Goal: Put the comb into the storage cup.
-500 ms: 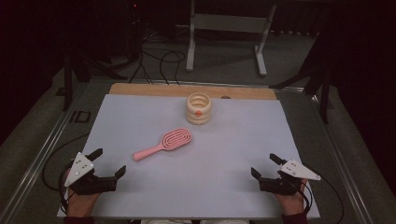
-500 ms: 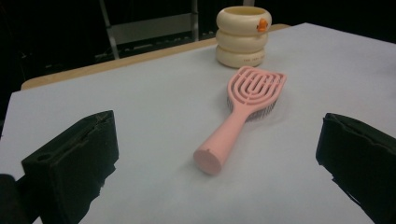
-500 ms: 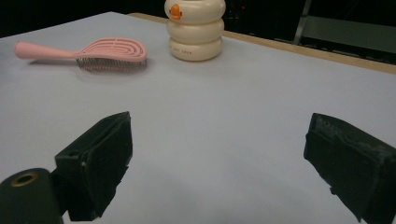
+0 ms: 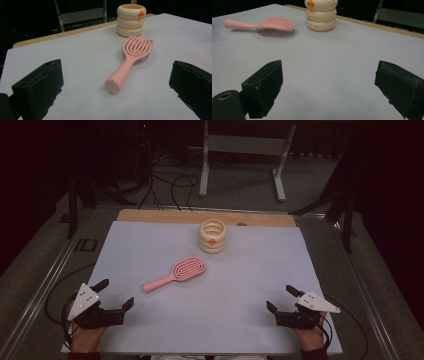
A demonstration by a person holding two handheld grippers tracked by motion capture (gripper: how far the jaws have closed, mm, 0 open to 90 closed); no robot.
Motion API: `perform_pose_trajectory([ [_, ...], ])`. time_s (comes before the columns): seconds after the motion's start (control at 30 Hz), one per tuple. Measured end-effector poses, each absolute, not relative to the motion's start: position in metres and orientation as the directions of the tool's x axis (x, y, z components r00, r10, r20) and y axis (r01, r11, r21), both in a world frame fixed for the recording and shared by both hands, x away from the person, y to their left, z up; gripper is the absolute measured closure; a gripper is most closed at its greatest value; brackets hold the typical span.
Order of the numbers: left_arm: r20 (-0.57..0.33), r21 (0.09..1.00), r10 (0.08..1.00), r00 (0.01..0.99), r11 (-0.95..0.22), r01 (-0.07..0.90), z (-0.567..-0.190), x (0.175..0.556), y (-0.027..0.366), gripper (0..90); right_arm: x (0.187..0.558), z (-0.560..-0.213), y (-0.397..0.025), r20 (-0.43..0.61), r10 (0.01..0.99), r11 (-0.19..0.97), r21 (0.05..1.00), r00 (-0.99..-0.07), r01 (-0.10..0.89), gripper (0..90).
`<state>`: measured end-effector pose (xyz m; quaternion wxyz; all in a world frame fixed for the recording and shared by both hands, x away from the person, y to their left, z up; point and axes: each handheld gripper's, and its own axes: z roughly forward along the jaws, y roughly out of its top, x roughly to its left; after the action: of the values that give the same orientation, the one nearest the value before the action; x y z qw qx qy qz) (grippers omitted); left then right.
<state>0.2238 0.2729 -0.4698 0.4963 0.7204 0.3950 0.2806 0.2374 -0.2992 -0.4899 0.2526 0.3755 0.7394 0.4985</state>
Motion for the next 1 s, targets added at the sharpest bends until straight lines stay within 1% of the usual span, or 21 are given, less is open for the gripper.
perform_pose_trajectory([
  [0.6, 0.009, 0.929, 0.848, 0.529, -0.204, 0.311, -0.4703, 0.2254, 0.2692, 0.0, 0.2380, -0.4895, -0.2959, -0.001, 0.804, 0.223, 0.927, -0.594, 0.300, 8.0],
  [1.0, 0.017, 0.924, 0.834, 0.552, -0.224, 0.310, -0.4646, 0.2321, 0.2646, 0.0, 0.2391, -0.4911, -0.2921, -0.004, 0.802, 0.230, 0.925, -0.598, 0.302, 8.0],
])
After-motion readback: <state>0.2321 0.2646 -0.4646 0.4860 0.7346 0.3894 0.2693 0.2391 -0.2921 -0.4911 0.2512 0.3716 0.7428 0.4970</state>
